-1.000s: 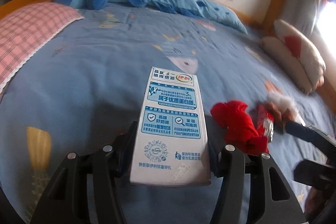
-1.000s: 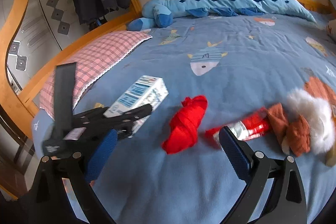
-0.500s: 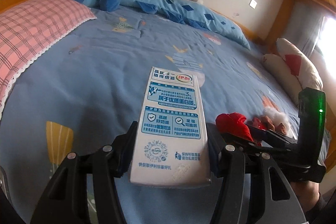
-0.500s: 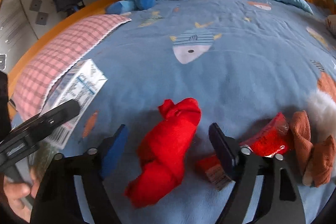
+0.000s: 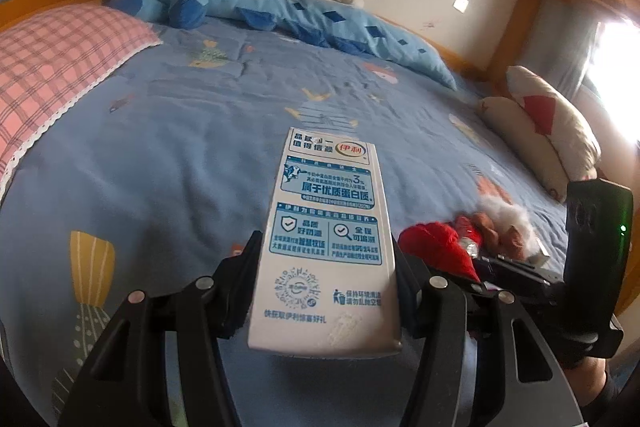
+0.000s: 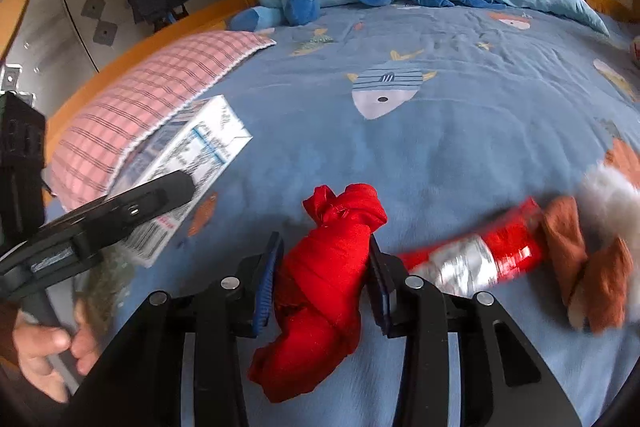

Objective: Collect trash
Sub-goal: 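Carry the milk carton and red sock over the yellow bucket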

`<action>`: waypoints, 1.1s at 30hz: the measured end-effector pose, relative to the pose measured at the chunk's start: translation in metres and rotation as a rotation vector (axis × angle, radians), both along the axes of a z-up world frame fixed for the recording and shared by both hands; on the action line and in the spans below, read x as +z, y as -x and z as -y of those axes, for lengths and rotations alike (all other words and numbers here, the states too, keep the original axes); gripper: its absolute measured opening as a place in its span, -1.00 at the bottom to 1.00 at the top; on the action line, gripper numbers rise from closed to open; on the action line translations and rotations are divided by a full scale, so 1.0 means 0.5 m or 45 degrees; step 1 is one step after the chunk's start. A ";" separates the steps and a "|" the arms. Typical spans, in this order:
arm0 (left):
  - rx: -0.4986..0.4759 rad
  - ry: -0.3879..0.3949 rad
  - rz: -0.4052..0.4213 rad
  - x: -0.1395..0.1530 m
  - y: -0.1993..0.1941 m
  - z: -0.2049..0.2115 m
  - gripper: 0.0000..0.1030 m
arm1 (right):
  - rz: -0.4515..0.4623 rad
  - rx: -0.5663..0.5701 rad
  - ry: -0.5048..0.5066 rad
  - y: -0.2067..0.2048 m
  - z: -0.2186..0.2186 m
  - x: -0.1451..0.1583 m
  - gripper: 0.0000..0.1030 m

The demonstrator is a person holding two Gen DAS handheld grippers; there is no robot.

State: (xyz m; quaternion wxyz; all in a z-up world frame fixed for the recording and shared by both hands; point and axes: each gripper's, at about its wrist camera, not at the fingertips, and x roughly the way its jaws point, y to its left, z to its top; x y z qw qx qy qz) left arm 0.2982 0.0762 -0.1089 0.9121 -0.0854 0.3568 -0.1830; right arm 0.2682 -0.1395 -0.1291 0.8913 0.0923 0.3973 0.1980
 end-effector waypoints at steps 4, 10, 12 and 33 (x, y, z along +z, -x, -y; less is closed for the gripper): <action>-0.066 0.010 0.017 0.012 0.024 0.030 0.11 | -0.003 -0.008 -0.060 0.060 0.031 0.024 -0.25; -0.197 0.008 0.049 0.035 0.085 0.114 0.11 | 0.025 -0.062 -0.048 0.163 0.093 0.068 -0.25; -0.245 0.013 0.045 0.039 0.114 0.148 0.11 | 0.035 -0.084 -0.036 0.196 0.118 0.083 -0.25; -0.704 0.044 0.007 0.062 0.415 0.449 0.11 | 0.194 -0.474 -0.056 0.566 0.398 0.165 -0.25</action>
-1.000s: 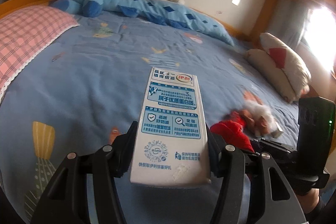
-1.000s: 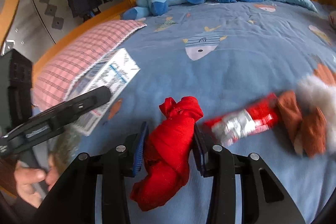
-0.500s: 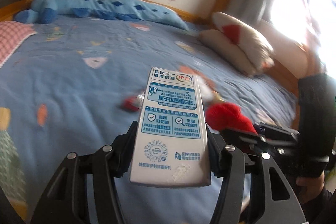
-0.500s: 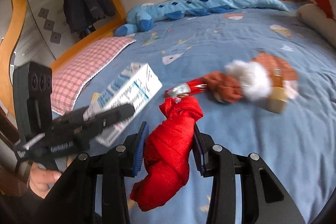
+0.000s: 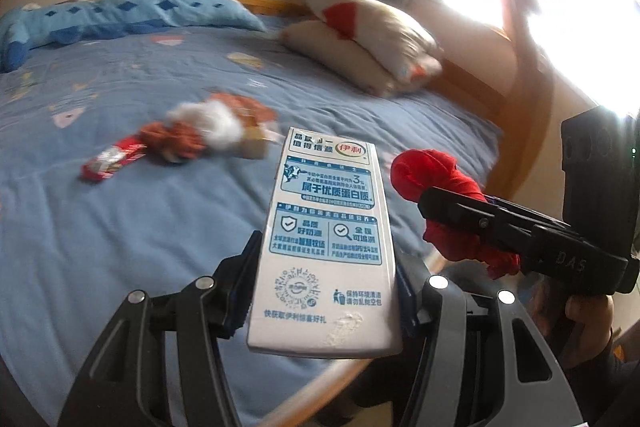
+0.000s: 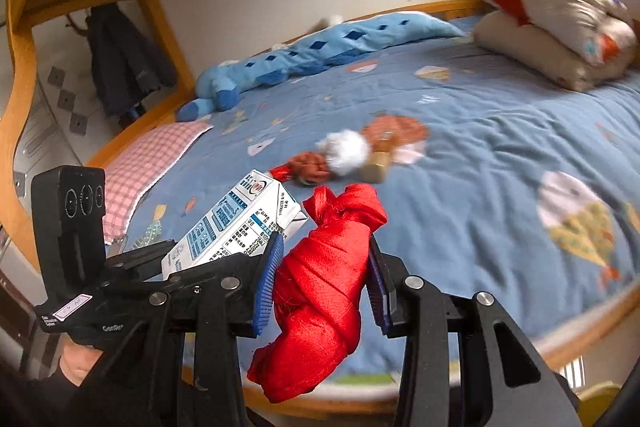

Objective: Collect trash
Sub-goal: 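Carry the milk carton and red sock over the yellow bucket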

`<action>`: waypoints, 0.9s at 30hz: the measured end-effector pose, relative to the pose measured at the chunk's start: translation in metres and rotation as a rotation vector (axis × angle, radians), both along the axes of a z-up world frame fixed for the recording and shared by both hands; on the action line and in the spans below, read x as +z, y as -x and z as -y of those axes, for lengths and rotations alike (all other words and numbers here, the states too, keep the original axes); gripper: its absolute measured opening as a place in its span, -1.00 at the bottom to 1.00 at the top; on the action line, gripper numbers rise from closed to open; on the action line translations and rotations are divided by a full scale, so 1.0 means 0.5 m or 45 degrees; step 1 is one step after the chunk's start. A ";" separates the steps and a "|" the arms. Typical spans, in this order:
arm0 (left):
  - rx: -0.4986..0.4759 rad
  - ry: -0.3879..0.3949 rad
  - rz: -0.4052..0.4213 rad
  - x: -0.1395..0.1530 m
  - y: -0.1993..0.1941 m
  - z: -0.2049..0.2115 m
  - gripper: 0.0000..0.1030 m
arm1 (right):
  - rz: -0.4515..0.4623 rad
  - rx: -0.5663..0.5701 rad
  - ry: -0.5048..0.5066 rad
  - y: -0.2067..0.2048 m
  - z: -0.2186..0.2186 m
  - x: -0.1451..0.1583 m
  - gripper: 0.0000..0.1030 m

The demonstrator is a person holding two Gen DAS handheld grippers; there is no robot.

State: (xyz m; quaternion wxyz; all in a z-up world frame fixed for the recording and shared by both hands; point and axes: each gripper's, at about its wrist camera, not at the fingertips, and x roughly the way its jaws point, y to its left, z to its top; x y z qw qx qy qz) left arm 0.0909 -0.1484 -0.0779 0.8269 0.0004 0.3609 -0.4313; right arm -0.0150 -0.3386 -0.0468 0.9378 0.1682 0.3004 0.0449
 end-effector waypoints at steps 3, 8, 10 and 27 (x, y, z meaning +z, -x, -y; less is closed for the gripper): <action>-0.069 -0.003 0.000 -0.001 0.041 0.045 0.11 | 0.012 -0.054 0.006 0.046 0.028 0.002 -0.25; -0.170 -0.014 -0.002 -0.005 0.098 0.107 0.11 | 0.026 -0.133 -0.006 0.122 0.071 0.000 -0.25; -0.219 -0.024 -0.002 -0.006 0.125 0.134 0.11 | 0.036 -0.160 -0.010 0.149 0.084 0.001 -0.25; -0.634 -0.096 -0.005 -0.027 0.336 0.356 0.11 | -0.004 -0.636 -0.017 0.512 0.240 -0.039 -0.24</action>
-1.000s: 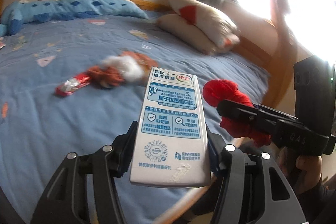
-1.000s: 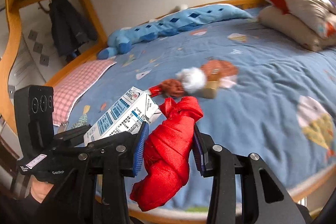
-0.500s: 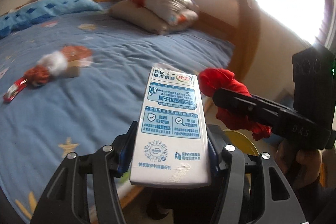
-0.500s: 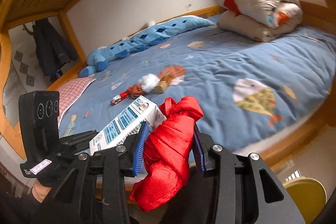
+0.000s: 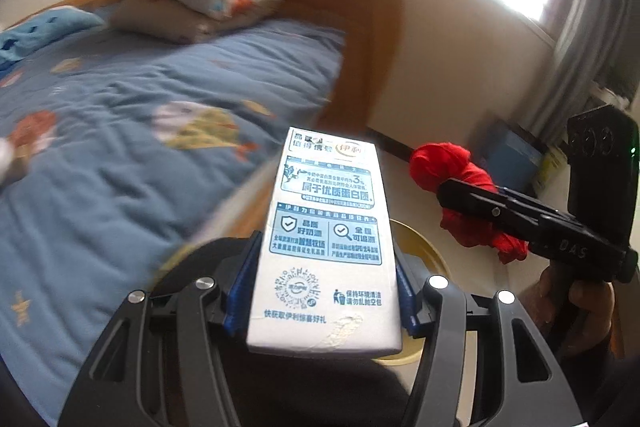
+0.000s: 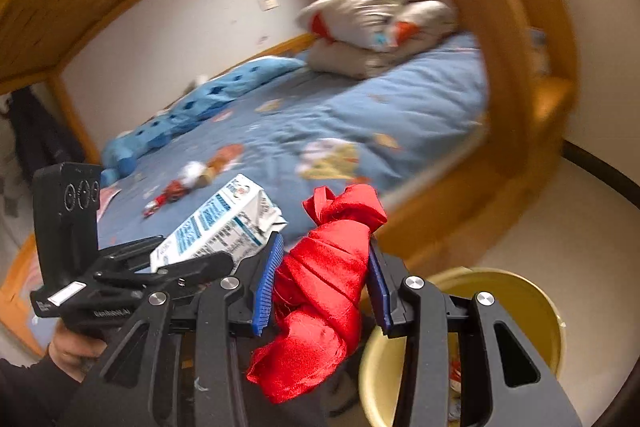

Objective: Collect trash
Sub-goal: 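Carry the milk carton and red sock over the yellow bucket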

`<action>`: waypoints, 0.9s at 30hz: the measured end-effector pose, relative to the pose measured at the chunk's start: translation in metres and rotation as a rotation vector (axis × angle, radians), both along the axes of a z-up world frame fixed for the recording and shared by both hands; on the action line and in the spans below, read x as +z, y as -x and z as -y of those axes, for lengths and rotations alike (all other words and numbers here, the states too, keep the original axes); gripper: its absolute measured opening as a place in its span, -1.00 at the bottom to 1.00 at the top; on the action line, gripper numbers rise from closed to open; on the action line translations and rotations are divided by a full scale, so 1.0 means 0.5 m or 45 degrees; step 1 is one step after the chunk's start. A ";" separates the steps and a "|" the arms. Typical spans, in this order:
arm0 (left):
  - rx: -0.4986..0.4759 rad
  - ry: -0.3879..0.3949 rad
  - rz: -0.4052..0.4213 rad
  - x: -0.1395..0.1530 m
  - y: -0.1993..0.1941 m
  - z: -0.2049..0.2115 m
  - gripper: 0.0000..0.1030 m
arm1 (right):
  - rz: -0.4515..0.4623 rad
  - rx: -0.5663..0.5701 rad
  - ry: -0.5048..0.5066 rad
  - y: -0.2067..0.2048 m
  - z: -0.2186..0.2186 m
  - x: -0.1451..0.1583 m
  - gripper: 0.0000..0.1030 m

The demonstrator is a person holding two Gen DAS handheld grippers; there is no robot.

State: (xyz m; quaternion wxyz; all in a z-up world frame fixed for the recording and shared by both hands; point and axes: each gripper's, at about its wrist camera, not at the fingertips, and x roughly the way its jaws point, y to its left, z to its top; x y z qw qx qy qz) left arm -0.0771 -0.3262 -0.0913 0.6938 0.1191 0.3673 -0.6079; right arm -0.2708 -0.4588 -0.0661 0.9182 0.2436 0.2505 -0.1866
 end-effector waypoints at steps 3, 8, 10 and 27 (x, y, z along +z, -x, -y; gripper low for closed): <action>-0.066 -0.032 -0.003 -0.014 0.036 0.036 0.11 | -0.011 -0.071 -0.036 0.056 0.021 -0.022 -0.24; -0.170 -0.089 -0.035 -0.045 0.101 0.094 0.11 | -0.046 -0.162 -0.075 0.136 0.045 -0.051 -0.24; -0.205 -0.116 -0.038 -0.062 0.130 0.111 0.11 | -0.050 -0.190 -0.087 0.158 0.051 -0.057 -0.24; -0.287 -0.242 -0.050 -0.131 0.177 0.201 0.11 | -0.133 -0.237 -0.110 0.222 0.093 -0.110 -0.17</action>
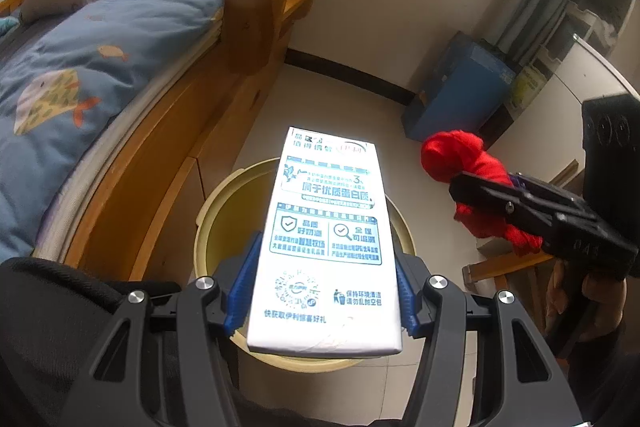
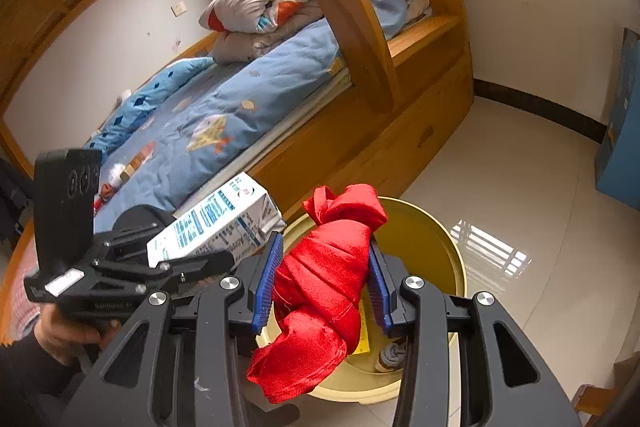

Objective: Collect trash
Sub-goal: 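Carry the milk carton and red sock over the yellow bucket, then open both tools to drop the carton and sock into the bucket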

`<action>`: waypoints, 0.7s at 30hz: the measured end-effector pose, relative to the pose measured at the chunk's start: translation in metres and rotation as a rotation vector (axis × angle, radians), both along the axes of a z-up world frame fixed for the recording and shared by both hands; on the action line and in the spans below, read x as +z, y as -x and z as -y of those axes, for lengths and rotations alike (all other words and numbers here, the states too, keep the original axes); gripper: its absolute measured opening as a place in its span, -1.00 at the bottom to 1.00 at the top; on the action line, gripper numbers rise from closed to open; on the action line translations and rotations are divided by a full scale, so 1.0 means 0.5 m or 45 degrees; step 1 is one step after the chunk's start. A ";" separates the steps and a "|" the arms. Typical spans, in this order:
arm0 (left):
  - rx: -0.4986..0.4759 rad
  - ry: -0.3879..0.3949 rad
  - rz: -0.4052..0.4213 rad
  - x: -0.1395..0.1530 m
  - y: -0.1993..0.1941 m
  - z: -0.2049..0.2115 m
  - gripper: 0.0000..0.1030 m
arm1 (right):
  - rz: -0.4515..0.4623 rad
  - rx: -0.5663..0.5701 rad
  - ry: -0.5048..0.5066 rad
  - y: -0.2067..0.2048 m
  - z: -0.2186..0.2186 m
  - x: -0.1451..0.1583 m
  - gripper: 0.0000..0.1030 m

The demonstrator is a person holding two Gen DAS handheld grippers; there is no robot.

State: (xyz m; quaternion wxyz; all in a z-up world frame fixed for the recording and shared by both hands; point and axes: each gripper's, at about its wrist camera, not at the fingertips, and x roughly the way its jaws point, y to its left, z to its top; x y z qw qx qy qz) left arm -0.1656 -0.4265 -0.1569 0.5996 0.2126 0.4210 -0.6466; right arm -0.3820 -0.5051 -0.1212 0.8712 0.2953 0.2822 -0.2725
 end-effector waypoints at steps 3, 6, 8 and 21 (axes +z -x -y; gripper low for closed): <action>-0.026 -0.064 -0.044 -0.019 -0.005 0.015 0.81 | -0.006 -0.031 -0.013 0.006 0.010 -0.010 0.20; -0.025 -0.104 -0.024 -0.036 -0.006 0.017 0.83 | 0.006 -0.073 -0.039 0.021 0.024 -0.017 0.23; -0.017 -0.105 -0.029 -0.037 -0.009 0.016 0.83 | 0.020 -0.105 -0.065 0.033 0.033 -0.020 0.23; 0.001 -0.007 0.024 0.010 -0.017 -0.018 0.83 | 0.035 -0.036 -0.095 -0.012 0.015 -0.004 0.26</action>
